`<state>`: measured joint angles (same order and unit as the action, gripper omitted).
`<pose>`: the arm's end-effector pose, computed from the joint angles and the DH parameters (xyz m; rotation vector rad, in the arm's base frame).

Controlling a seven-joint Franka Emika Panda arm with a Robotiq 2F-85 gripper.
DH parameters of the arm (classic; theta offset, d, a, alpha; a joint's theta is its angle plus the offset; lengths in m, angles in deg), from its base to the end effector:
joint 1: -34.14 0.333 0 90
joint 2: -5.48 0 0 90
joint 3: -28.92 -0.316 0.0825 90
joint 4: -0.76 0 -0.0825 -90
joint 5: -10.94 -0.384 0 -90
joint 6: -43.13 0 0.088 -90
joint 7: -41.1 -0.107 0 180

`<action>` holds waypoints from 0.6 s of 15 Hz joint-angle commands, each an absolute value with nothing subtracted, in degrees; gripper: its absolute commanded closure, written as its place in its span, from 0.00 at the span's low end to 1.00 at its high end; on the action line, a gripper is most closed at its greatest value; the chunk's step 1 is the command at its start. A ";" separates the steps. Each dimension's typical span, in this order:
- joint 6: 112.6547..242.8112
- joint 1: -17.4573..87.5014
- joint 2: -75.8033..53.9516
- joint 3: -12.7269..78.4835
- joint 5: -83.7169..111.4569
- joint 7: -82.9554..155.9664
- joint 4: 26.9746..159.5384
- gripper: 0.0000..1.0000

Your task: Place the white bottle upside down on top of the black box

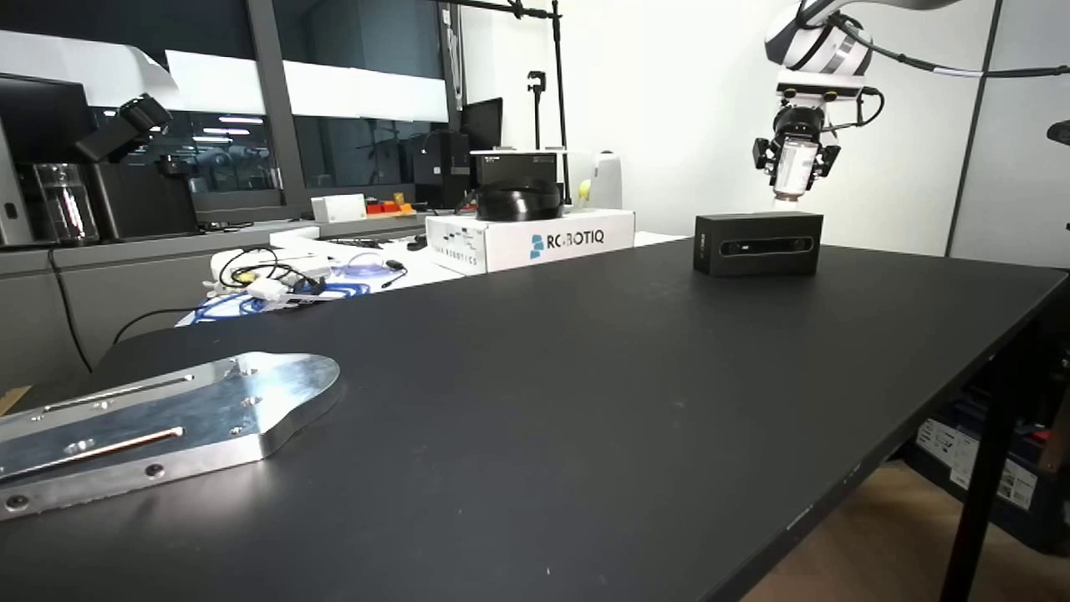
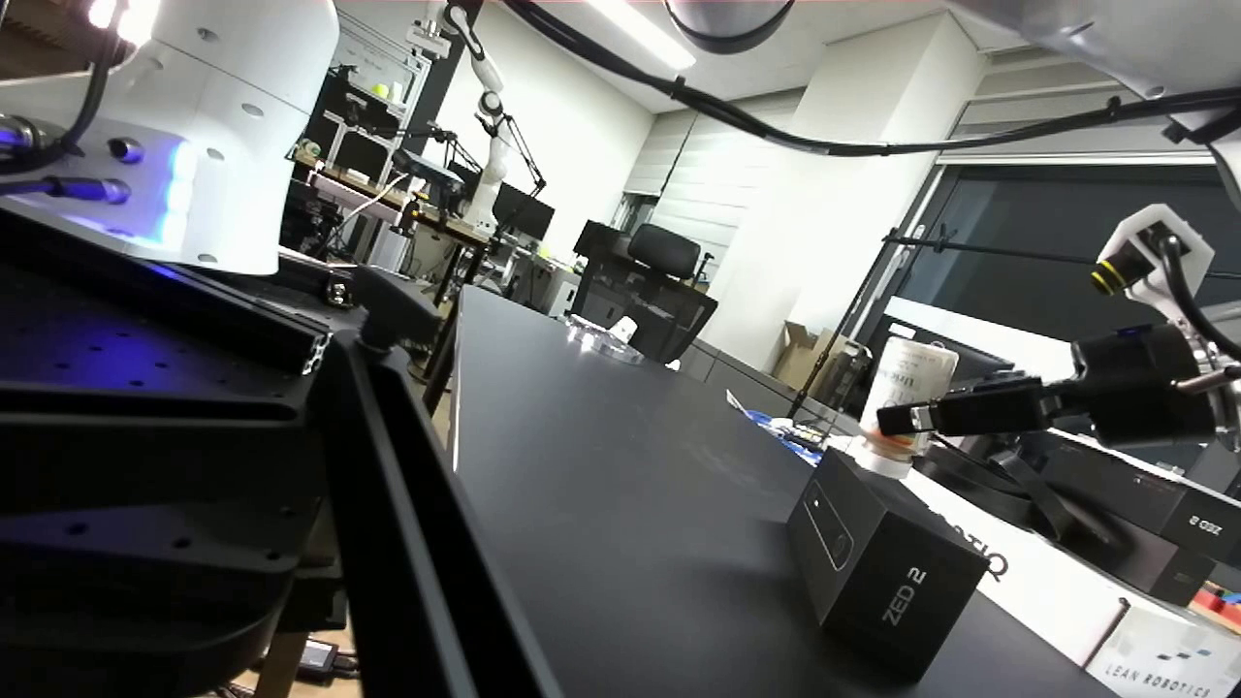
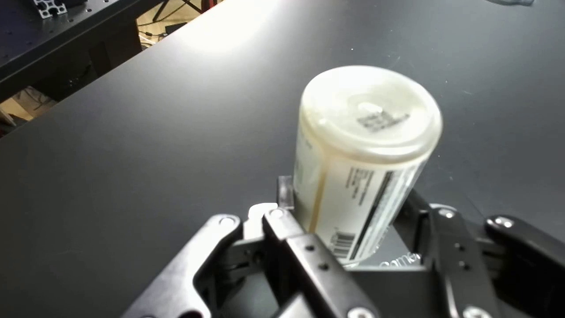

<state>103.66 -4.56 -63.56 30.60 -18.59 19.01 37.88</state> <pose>0.5873 -0.3978 0.2190 -2.0812 1.1599 0.8917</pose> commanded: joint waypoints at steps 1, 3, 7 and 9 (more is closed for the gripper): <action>103.56 -4.90 -64.78 30.01 -19.36 17.98 35.78 0.69; 102.40 -5.73 -66.02 29.04 -19.01 17.39 33.49 0.69; 102.45 -6.19 -66.77 28.60 -18.97 17.18 32.55 0.69; 102.41 -6.41 -67.04 28.32 -18.97 17.12 32.22 0.69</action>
